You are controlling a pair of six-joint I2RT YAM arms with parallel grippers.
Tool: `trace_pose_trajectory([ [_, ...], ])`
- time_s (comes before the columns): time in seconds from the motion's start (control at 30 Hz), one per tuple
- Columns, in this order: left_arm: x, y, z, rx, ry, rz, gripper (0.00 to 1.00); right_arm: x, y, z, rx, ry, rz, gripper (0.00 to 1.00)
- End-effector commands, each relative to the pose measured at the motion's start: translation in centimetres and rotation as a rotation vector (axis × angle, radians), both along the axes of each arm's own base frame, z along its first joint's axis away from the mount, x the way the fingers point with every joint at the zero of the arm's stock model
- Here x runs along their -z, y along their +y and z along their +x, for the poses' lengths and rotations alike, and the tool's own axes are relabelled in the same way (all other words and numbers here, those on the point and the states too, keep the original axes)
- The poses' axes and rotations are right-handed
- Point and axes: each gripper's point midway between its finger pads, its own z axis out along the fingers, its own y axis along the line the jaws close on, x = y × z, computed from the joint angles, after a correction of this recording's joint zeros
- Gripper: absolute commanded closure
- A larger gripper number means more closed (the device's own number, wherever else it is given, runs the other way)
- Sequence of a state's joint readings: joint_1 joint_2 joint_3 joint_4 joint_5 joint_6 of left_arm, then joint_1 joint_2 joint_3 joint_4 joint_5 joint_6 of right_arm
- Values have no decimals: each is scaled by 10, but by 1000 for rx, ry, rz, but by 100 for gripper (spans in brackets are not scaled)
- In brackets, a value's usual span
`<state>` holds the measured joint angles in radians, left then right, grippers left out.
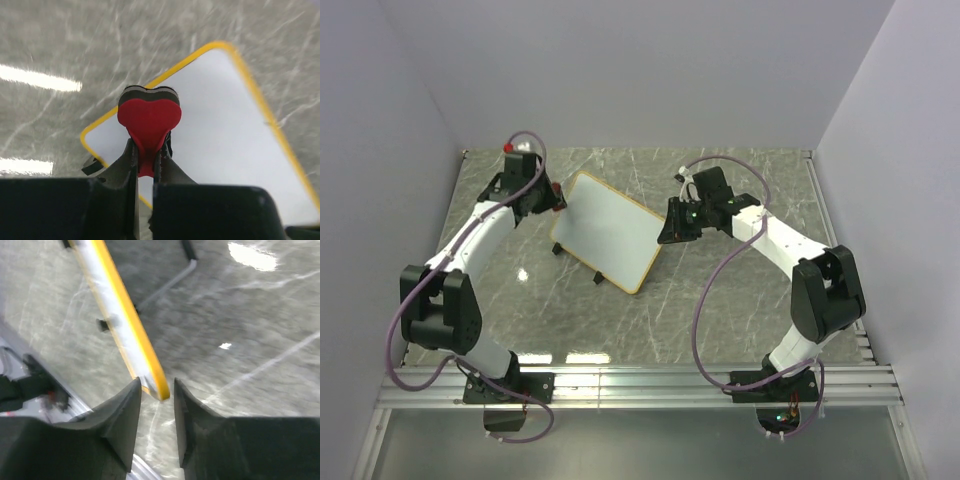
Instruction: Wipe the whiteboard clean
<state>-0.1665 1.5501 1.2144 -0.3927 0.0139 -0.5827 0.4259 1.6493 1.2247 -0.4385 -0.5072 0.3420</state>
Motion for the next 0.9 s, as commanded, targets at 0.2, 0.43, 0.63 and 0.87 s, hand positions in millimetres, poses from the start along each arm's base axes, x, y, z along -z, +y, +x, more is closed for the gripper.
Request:
trace_pose_trajectory([
  [0.2, -78, 15, 1, -14, -106, 68, 100, -40, -6, 20, 48, -129, -27, 35],
  [0.43, -33, 71, -35, -179, 41, 126, 100, -97, -20, 22, 129, -253, -19, 20],
  [0.63, 34, 88, -77, -249, 256, 157, 87, -146, -49, -5, 199, -368, -7, 19],
  [0.87, 86, 85, -109, -259, 403, 147, 55, -120, -78, -54, 221, -345, -50, 18],
])
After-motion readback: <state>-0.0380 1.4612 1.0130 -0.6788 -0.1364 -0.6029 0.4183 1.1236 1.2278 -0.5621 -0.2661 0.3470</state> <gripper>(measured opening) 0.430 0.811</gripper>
